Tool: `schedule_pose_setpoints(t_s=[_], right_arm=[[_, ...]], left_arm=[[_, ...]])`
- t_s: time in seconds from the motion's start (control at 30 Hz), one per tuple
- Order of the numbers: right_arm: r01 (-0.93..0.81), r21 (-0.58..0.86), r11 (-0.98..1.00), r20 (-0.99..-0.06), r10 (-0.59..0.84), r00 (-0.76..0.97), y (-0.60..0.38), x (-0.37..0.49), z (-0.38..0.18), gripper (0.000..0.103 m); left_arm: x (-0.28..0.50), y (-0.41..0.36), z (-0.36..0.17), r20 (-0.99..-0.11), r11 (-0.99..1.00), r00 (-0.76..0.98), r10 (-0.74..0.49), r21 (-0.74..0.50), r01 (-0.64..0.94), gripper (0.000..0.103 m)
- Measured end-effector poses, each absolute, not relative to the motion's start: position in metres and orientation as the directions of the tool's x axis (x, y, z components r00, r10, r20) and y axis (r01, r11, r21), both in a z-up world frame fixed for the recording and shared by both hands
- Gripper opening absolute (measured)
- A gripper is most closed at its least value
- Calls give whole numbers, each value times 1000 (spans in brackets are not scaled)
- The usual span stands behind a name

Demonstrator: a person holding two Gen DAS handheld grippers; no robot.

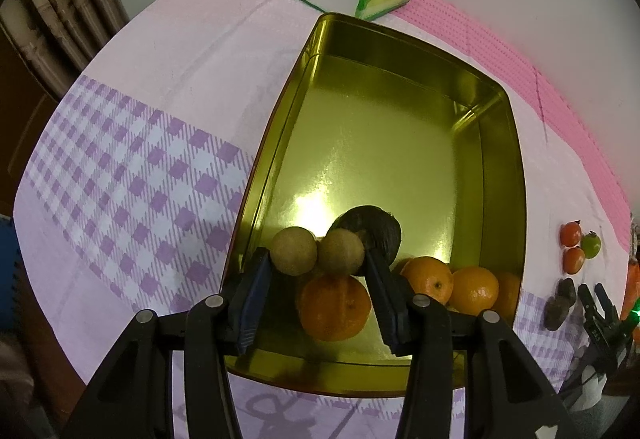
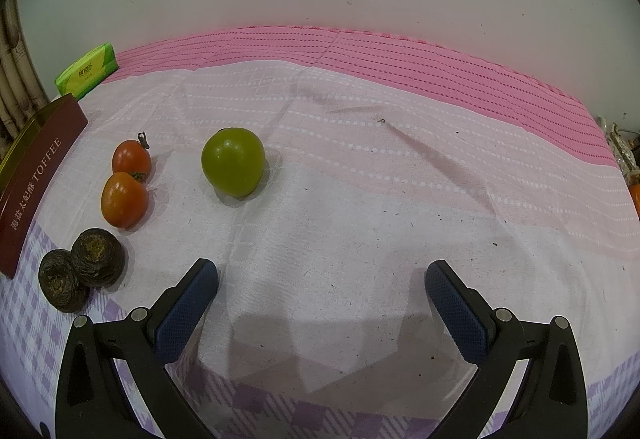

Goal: Organize fruits
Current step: 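Carry the two tan fruits into the tin tray and open the left gripper, then move the right gripper onto the green tomato and close on it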

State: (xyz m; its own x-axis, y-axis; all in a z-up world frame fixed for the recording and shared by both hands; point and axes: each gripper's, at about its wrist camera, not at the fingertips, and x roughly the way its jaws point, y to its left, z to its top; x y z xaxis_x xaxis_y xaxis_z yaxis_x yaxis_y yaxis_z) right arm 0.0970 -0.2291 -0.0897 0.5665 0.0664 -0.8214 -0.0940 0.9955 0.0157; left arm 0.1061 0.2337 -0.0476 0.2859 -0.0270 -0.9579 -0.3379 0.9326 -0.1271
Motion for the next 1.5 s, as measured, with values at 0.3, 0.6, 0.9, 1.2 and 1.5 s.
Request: schedule_pose_setpoints(t_s=[0.3,0.6,0.9,1.2,1.5], right_arm=[[-93,16,996,-821,66,567,-229,97,-90,103],[-71,19,997,-827,55,559,-225,104,-91,103],[-34,18,999,-849,33,528,-219,114,-92,103],[-25,11,1000,-837,24,547,-210,115,-84,92],[-73,-15,997,-821,30,570,-179,139,-68,86]], left_arm=[[94,230,-37,-949,941,314,-29,-132,-312,58],[71,228,3,-884,956,466,30,-110,-270,70],[53,234,14,-854,961,510,101,-48,-271,77],[43,243,7,-847,951,521,107,-66,-303,77],[43,245,4,-837,950,534,118,-62,-306,77]])
